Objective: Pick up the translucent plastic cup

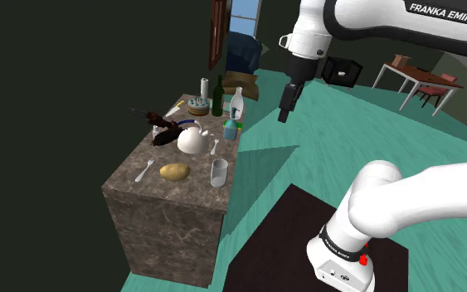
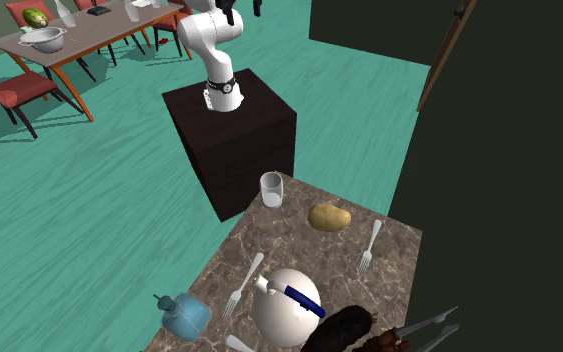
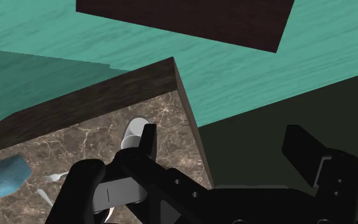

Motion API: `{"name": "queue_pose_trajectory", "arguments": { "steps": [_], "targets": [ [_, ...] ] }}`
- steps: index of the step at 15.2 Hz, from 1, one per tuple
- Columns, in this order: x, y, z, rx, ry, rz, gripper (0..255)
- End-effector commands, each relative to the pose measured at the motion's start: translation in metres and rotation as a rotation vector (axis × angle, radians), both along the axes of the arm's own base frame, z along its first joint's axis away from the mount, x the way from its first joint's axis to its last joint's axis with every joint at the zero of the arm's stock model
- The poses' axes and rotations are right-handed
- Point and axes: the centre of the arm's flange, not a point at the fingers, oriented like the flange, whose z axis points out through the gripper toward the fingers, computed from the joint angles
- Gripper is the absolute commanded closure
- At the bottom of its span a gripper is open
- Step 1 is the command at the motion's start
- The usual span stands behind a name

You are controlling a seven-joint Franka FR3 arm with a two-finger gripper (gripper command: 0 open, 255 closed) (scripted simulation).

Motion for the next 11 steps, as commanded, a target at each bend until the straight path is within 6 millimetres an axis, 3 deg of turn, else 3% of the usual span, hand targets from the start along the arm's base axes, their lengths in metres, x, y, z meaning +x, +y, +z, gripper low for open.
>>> {"name": "queue_pose_trajectory", "arguments": {
  "steps": [1,11],
  "targets": [
    [0.0,0.0,0.0,0.0,0.0,0.0,0],
    [0.071,-0.012,-0.11,-0.002,-0.001,0.001,0]
  ]
}}
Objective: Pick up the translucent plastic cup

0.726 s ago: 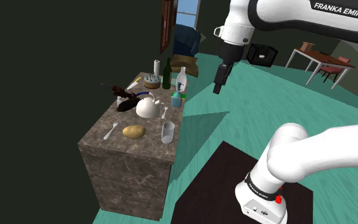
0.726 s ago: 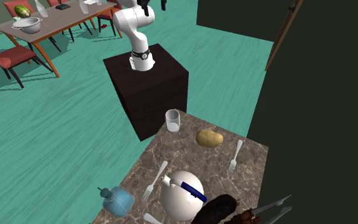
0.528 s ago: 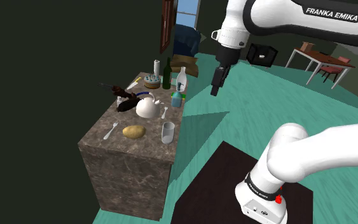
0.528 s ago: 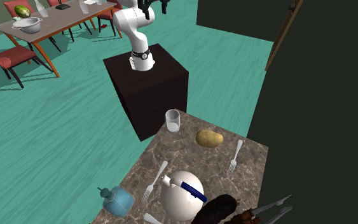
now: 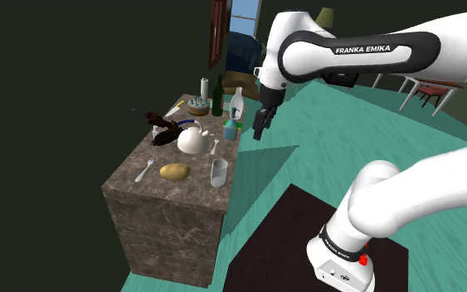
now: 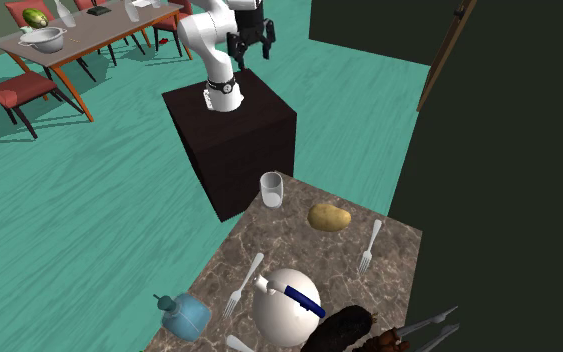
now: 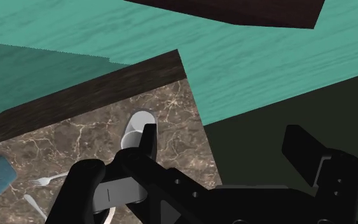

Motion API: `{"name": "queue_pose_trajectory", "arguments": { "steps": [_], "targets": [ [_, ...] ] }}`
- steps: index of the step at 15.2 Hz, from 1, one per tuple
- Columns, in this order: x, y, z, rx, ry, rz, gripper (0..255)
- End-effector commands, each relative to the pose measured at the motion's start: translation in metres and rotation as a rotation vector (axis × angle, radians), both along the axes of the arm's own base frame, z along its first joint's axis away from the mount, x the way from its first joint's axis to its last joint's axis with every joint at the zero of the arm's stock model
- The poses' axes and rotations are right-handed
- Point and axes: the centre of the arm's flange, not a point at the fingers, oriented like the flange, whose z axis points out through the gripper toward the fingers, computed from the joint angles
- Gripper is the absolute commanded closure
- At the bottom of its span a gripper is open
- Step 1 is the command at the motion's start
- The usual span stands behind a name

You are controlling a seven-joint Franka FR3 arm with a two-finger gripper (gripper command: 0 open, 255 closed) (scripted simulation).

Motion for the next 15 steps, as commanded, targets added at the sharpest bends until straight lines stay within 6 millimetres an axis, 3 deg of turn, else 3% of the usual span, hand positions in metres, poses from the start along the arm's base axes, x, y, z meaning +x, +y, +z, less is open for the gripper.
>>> {"name": "queue_pose_trajectory", "arguments": {
  "steps": [1,15],
  "targets": [
    [0.012,-0.002,-0.024,0.0,-0.002,0.0,0],
    [0.112,-0.02,-0.178,-0.002,-0.003,0.002,0]
  ]
}}
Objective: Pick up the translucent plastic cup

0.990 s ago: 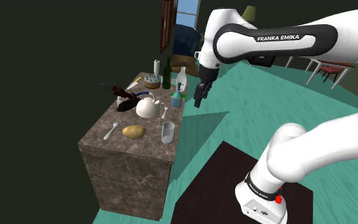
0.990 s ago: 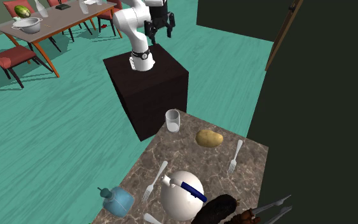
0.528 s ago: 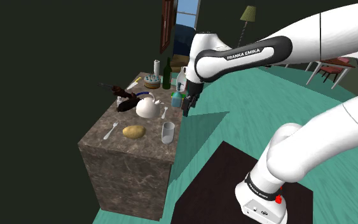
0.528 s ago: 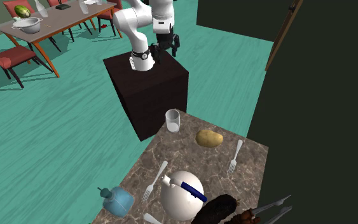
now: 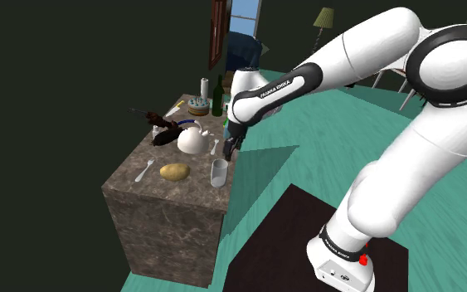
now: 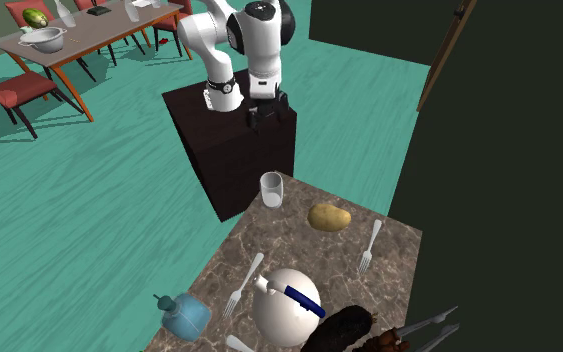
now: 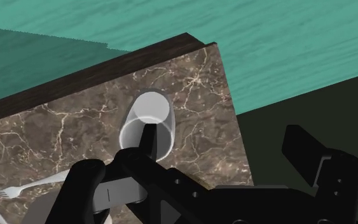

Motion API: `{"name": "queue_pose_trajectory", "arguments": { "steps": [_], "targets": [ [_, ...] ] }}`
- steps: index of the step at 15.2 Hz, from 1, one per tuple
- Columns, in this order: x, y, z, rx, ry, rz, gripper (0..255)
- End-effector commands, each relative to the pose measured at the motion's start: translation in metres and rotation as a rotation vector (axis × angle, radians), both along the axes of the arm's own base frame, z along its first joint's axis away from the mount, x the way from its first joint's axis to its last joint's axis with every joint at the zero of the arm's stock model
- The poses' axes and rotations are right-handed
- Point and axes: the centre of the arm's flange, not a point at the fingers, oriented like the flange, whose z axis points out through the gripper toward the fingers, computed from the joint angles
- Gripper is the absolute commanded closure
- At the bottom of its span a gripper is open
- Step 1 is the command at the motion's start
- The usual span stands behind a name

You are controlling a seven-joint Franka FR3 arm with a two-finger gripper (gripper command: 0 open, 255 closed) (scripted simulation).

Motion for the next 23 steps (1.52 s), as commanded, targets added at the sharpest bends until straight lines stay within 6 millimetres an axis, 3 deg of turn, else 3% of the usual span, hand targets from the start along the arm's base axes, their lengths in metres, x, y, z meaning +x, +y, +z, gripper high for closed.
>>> {"name": "queue_pose_trajectory", "arguments": {
  "steps": [1,11,19,21,22,23],
  "targets": [
    [0.012,-0.003,-0.025,-0.001,-0.001,0.0,0],
    [0.083,-0.015,-0.135,-0.002,-0.001,0.001,0],
    [0.085,-0.015,-0.177,-0.002,-0.001,0.001,0],
    [0.085,-0.015,-0.177,-0.002,-0.001,0.001,0],
    [0.084,-0.015,-0.177,-0.002,-0.001,0.001,255],
    [0.084,-0.015,-0.177,-0.002,-0.001,0.001,255]
  ]
}}
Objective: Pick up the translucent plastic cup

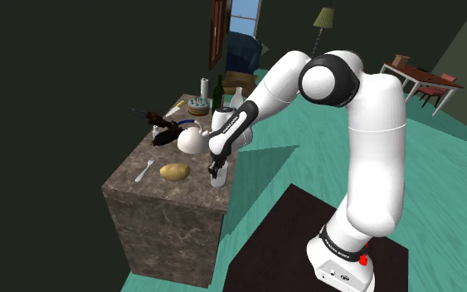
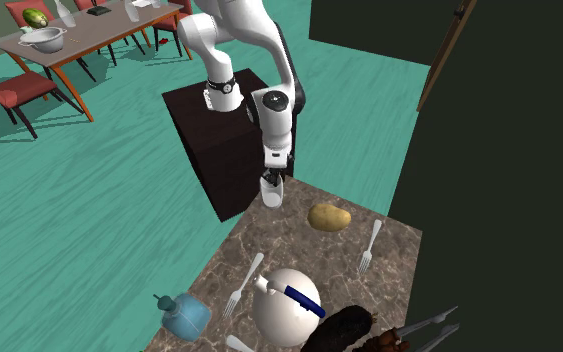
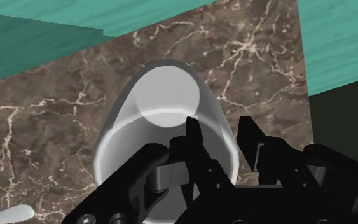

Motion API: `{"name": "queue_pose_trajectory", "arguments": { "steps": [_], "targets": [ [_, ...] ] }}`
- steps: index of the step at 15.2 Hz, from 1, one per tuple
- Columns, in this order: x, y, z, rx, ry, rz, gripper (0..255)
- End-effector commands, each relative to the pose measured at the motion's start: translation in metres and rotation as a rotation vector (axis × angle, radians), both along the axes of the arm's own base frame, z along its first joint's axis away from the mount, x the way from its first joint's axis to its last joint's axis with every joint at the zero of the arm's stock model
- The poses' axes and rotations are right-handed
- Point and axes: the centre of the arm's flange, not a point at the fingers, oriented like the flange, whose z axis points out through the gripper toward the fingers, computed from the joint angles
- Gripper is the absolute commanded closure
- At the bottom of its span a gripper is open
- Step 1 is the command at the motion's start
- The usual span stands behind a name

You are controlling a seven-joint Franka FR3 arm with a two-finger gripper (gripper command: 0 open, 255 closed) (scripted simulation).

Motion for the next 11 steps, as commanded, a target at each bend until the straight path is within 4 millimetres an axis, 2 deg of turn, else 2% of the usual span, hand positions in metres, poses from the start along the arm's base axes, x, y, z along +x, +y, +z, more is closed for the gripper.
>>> {"name": "queue_pose_trajectory", "arguments": {
  "steps": [1,8,11],
  "targets": [
    [0.0,0.0,0.0,0.0,0.0,0.0,255],
    [0.0,-0.001,0.0,0.0,0.0,0.0,255],
    [0.0,-0.001,0.016,0.0,0.0,0.0,255]
  ]
}}
